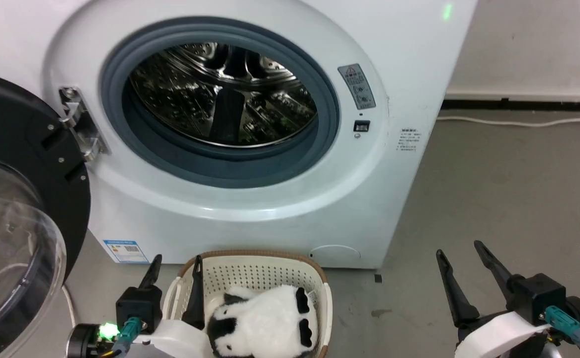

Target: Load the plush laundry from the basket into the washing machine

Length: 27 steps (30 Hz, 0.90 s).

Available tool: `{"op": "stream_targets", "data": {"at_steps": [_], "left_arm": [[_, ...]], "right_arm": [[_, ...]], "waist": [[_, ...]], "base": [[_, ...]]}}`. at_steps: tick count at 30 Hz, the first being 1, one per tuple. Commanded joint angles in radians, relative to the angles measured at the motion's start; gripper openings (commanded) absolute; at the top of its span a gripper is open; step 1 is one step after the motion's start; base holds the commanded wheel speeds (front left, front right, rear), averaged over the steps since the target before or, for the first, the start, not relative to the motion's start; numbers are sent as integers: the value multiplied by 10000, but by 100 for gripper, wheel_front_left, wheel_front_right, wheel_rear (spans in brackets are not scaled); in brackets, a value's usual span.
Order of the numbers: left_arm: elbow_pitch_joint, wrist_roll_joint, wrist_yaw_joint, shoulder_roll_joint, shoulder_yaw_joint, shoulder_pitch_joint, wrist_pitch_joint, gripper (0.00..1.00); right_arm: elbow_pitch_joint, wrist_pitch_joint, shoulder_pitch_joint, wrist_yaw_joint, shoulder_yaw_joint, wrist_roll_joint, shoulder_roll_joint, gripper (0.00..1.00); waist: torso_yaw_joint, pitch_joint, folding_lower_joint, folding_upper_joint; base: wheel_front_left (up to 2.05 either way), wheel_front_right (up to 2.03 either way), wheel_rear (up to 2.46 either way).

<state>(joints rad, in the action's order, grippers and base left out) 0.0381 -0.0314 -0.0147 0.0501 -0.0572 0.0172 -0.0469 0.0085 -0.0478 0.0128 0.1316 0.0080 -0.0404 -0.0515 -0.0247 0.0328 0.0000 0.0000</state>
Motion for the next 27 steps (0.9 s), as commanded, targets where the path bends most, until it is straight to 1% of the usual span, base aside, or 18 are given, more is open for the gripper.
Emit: {"op": "stream_targets", "data": {"at_steps": [1,6,18,27], "left_arm": [[129,-86,-33,2,-84,-83,-123,100],[703,-256,22,2,-247,-300,-227,100],[2755,-547,214,100,-516,-1230,-475,100],[4322,-910,357,301,-589,-1942,-457,100]], "right_arm": [[-33,-113,-22,-2,5,-122,3,100],[-96,-217,-132,-2,45,-187,3,100],[-146,-468,-432,-3,164,-536,5,100],[-140,-657,-718,-4,519,-943,6,100]], "waist": [[-62,144,0,0],[-212,536,0,0],[-787,1549,0,0],[-1295,2294,0,0]], "base": [[0,0,0],[0,0,0],[0,0,0],[0,0,0]]}}
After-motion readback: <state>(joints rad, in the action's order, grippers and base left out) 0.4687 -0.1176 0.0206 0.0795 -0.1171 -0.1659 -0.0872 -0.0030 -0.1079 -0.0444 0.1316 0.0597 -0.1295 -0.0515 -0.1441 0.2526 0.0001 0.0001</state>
